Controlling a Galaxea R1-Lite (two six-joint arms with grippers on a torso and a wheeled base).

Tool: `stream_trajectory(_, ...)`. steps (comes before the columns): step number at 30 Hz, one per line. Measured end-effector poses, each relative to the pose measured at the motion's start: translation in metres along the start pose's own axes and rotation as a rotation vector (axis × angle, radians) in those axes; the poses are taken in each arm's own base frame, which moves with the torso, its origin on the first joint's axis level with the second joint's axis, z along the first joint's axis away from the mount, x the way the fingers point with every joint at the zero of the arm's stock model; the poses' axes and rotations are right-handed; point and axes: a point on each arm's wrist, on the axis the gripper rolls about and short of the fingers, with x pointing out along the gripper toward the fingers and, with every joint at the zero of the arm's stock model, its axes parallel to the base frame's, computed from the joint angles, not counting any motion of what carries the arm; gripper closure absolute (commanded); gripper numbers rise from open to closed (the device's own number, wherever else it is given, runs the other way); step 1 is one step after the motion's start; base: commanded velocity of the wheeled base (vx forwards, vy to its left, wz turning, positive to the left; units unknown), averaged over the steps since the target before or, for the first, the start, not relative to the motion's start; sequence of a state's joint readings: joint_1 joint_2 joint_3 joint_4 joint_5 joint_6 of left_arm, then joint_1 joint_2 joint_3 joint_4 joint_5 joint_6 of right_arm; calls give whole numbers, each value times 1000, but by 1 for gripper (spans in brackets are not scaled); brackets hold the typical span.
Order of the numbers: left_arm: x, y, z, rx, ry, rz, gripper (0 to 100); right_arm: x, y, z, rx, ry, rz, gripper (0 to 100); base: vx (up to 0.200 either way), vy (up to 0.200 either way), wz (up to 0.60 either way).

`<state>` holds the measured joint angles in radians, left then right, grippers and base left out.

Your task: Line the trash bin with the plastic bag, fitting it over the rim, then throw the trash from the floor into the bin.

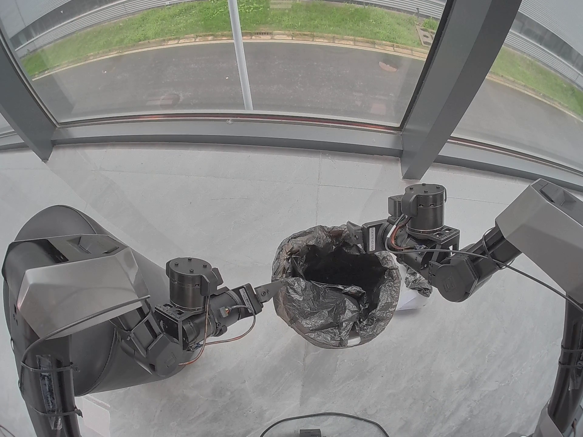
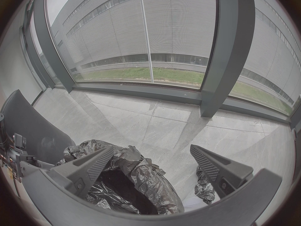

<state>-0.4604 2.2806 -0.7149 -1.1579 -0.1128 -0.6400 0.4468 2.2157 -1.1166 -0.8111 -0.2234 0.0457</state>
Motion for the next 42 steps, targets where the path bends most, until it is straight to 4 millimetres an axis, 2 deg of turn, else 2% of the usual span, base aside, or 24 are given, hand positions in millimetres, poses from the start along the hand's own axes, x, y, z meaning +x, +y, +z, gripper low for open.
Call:
stream_trajectory(14,28,27,4,-2,-22,48,0,1,-2,-2,2,5,1,0,0,0,0)
stream_trajectory(25,31,33,-3,18,-13,71,0,2,-4,-3,5,7,-4,0,0,0,0)
stream_trajectory(30,20,27,-9,22,6,73,0,2,-4,-4,28,13,-8,0,0,0,0)
stream_trajectory(34,3,16,-7,26,10,62,0,1,-4,-6,34,19,-10,0,0,0,0)
stream_trajectory(38,-21,0,3,22,-14,32,0,0,-5,-6,38,21,-12,0,0,0,0)
stream_trajectory(42,-44,-25,11,1,-37,-36,0,0,-5,-7,39,22,-13,0,0,0,0)
